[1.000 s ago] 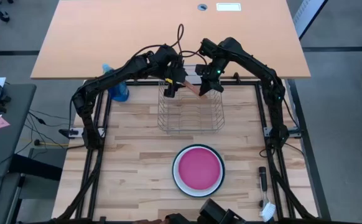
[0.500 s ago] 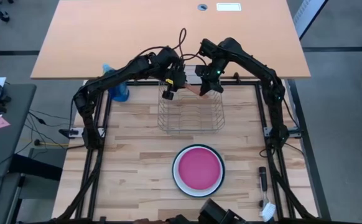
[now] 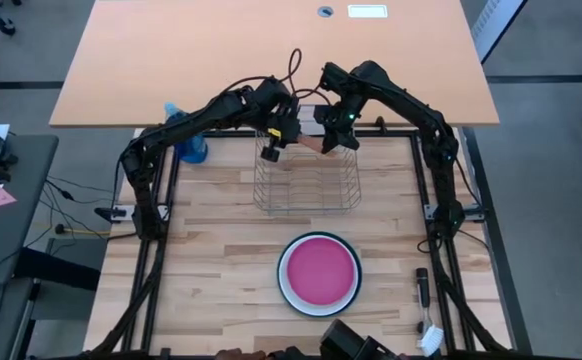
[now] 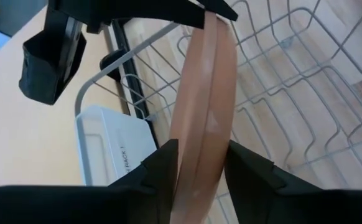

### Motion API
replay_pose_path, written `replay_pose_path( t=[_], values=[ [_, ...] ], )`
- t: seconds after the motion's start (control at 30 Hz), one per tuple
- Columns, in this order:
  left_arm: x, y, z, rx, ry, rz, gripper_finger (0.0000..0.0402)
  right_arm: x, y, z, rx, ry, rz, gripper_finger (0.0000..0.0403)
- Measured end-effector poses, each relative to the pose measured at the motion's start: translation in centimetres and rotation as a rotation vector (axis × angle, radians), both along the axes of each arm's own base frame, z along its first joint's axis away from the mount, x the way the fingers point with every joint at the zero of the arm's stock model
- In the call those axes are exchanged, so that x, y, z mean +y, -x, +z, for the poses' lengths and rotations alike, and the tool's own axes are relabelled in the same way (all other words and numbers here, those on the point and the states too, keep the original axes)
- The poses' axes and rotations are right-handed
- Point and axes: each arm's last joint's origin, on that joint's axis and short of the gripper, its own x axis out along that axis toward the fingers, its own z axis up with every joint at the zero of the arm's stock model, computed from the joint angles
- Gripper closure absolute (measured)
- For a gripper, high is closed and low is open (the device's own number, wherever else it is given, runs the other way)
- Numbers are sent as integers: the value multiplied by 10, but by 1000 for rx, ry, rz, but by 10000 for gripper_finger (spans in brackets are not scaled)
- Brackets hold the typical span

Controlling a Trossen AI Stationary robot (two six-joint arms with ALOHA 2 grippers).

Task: Sort dishes
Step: Put the brown plate in the dish rack

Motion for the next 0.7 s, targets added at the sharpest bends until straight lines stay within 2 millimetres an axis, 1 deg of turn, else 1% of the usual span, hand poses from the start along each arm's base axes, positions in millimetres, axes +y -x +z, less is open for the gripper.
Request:
replay_pose_path(
  t=[0.23,0.37,0.53,0.7],
  values=[
    [-1,0,-1,15,-21,-30,319,0,0,0,-2,5,3,403],
    [-1,0,-1,15,-20,-30,322,0,0,0,-6,12,5,398],
    [-1,0,-1,14,-19,-27,323,-1,0,0,-4,12,-1,383],
    [0,0,-1,10,-25,-20,324,-2,0,0,48,-4,-78,363]
  ],
)
